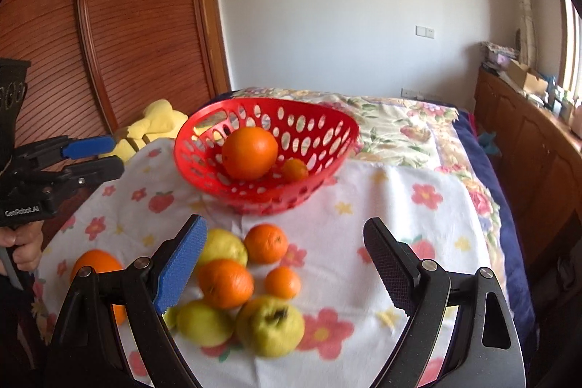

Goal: Organize fruits
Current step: 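Move the right tool to the yellow-green pear while the left tool approaches another orange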

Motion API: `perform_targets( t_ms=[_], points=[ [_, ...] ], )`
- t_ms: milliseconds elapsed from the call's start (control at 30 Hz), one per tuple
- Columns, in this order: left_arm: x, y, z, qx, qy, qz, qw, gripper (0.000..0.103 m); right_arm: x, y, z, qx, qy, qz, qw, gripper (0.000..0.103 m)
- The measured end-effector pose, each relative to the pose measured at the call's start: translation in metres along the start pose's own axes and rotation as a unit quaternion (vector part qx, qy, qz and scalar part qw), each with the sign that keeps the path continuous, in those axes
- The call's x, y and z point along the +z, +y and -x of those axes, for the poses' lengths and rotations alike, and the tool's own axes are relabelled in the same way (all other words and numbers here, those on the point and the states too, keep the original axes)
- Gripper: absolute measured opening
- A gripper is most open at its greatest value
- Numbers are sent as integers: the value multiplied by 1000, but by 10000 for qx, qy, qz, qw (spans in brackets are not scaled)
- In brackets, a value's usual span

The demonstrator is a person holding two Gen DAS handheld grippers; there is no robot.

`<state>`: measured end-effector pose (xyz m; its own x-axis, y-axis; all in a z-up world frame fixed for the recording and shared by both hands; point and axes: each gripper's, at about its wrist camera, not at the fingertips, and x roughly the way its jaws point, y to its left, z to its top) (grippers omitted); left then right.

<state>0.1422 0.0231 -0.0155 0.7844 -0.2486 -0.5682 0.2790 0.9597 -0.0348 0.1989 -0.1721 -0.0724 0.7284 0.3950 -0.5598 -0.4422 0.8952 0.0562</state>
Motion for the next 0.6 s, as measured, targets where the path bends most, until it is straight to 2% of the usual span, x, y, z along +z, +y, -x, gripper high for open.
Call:
perform_targets(
  t_ms=[367,600],
  points=[
    [-41,-12,31,0,-25,113,9999,60,-36,12,21,-75,-124,-118,9998,90],
    [-65,-9,31,33,83,385,9992,61,-58,12,12,-60,-19,-235,9997,88]
  ],
)
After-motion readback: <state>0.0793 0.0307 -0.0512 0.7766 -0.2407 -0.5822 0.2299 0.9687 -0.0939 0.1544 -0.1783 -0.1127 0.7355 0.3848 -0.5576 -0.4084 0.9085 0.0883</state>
